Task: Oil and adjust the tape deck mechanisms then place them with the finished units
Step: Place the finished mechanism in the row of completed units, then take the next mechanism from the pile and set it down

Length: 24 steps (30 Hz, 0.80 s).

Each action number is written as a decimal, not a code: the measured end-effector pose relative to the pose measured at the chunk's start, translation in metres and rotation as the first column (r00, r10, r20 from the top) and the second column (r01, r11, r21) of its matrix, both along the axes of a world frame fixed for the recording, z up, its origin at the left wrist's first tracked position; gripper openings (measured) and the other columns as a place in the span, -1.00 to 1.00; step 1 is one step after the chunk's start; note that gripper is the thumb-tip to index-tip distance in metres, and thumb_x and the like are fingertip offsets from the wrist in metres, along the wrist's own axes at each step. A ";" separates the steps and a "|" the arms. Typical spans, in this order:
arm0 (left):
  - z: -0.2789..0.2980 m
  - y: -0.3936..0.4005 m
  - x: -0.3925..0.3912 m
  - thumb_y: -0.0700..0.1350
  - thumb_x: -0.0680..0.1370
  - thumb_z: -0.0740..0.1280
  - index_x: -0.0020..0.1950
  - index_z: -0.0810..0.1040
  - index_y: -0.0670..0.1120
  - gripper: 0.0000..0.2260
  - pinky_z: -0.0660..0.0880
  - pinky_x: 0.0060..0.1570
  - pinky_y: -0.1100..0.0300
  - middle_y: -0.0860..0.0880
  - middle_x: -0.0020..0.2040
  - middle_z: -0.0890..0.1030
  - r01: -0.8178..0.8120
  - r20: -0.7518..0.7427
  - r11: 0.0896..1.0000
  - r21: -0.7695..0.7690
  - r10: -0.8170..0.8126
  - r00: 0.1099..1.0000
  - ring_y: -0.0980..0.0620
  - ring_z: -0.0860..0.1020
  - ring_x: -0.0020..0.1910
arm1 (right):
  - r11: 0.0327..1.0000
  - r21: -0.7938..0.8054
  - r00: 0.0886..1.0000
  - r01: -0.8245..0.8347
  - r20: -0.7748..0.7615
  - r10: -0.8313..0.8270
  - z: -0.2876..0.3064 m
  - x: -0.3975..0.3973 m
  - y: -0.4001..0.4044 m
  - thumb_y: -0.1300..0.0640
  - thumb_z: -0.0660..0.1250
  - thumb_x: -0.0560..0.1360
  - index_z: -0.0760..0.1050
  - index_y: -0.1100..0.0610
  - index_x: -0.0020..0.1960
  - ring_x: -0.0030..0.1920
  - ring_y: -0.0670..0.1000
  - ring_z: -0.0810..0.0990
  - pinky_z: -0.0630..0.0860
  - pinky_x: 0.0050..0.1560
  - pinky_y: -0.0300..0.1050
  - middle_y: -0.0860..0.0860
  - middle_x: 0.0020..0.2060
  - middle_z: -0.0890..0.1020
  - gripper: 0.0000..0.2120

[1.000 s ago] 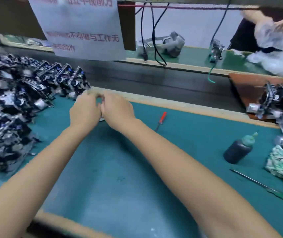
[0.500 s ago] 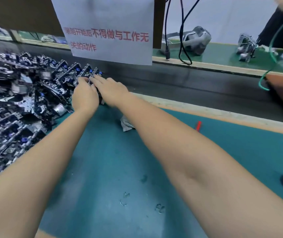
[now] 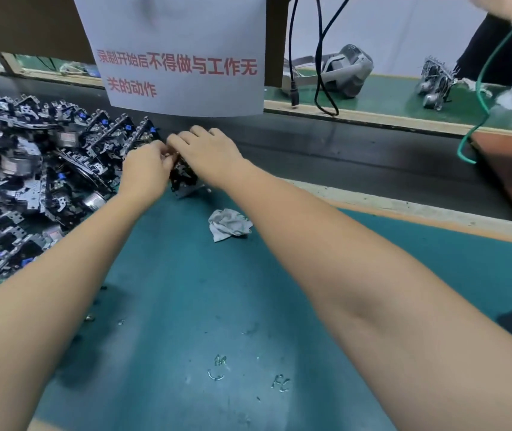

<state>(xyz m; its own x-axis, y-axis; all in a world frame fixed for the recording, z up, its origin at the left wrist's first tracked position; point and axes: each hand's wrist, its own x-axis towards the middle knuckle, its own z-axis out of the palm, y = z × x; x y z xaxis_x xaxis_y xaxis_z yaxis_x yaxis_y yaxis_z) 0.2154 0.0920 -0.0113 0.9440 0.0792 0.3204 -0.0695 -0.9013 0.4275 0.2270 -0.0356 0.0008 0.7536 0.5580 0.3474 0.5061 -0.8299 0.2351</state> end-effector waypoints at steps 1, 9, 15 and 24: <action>0.001 0.001 -0.004 -0.15 0.61 0.23 0.14 0.55 -0.23 -0.79 0.43 0.07 0.00 -0.28 -0.05 0.64 0.061 -0.003 0.998 0.007 -0.061 0.998 -0.24 0.57 0.02 | 1.000 -0.026 1.000 0.002 -0.020 -0.003 0.002 -0.001 -0.008 0.23 0.10 0.59 0.16 0.10 0.44 0.34 0.07 0.34 0.32 0.20 -0.03 0.03 0.33 0.42 -0.57; 0.026 -0.033 -0.061 -0.12 0.56 0.35 0.02 0.63 -0.19 -0.84 0.49 -0.08 0.03 -0.15 -0.21 0.67 0.405 0.144 0.898 0.173 -0.430 0.892 -0.15 0.61 -0.20 | 0.997 0.074 0.994 0.012 -0.110 -0.004 0.019 -0.067 -0.082 0.06 0.33 0.52 0.38 0.09 0.25 0.14 0.06 0.47 0.35 -0.13 -0.07 0.00 0.14 0.52 -0.66; 0.015 -0.103 -0.141 -0.14 0.52 0.33 -0.02 0.67 -0.20 -0.82 0.43 -0.35 0.15 -0.09 -0.26 0.67 0.621 0.374 0.720 0.309 -0.693 0.617 -0.06 0.59 -0.34 | 0.988 0.108 0.992 0.113 -0.070 -0.106 0.020 -0.176 -0.164 0.15 0.44 0.41 0.45 0.14 0.04 -0.03 0.10 0.46 0.25 -0.16 -0.10 0.03 -0.07 0.55 -0.74; -0.044 -0.175 -0.238 -0.30 0.61 0.15 0.19 0.61 -0.21 -0.72 0.46 -0.53 0.15 -0.09 -0.27 0.64 0.753 0.381 0.425 0.502 -0.891 0.248 -0.02 0.57 -0.39 | 0.984 0.072 0.952 0.165 0.250 -0.178 -0.036 -0.325 -0.241 0.27 0.32 0.50 0.52 0.16 -0.24 -0.34 0.11 0.45 0.35 -0.24 -0.08 0.06 -0.34 0.51 -0.86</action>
<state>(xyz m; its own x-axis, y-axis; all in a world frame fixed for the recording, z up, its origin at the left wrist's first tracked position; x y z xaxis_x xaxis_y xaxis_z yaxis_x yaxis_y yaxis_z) -0.0222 -0.0831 -0.0549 0.0990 -0.7553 0.6478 -0.9565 -0.2517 -0.1473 -0.0979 -0.2767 -0.0355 0.7195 0.4052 0.5640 0.2835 -0.9127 0.2942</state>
